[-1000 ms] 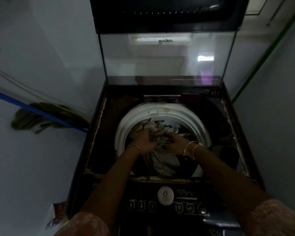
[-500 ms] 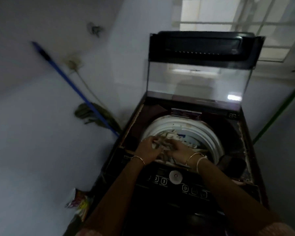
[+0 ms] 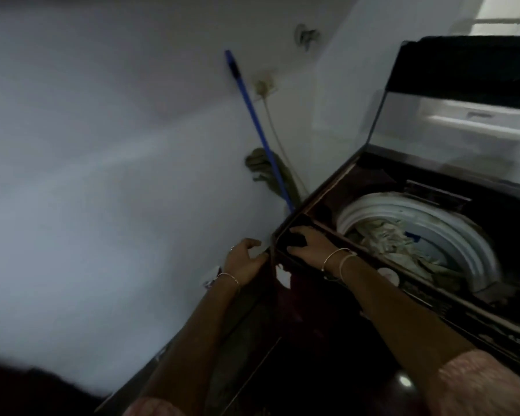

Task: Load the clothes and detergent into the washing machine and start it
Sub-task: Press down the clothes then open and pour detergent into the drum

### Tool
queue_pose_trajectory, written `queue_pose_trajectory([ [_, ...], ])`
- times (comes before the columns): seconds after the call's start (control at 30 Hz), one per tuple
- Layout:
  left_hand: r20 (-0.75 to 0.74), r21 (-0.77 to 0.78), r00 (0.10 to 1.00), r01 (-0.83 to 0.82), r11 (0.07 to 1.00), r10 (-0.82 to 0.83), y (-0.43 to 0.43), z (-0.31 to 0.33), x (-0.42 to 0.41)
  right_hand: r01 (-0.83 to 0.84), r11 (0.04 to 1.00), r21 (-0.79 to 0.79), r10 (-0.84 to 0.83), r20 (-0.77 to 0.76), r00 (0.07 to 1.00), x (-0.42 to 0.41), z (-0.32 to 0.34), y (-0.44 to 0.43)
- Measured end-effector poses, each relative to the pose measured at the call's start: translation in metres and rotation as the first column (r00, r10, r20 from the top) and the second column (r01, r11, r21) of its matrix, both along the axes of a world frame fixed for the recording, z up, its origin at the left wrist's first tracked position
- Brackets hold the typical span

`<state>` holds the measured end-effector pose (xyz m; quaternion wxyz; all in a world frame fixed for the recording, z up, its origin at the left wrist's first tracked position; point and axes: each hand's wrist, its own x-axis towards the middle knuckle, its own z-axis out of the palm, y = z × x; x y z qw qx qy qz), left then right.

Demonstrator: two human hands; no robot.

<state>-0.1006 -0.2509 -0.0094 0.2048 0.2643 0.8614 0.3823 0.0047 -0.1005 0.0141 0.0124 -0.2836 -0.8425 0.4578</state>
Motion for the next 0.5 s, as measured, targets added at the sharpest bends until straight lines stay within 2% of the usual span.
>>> queue_pose_trajectory([
  [0.17,0.042,-0.019,0.990,-0.135,0.991,0.136,-0.053,-0.010,-0.017,-0.138,0.990,0.008,0.137,0.070,0.988,-0.034,-0.012,-0.033],
  [0.33,0.064,-0.048,0.965,-0.251,0.967,0.254,-0.093,-0.022,-0.041,-0.176,0.980,0.094,0.168,0.088,0.982,-0.069,-0.034,-0.060],
  [0.5,0.110,-0.109,0.946,-0.295,0.949,0.306,-0.116,-0.050,-0.076,-0.236,0.969,0.069,0.222,0.165,0.961,-0.107,-0.067,-0.083],
])
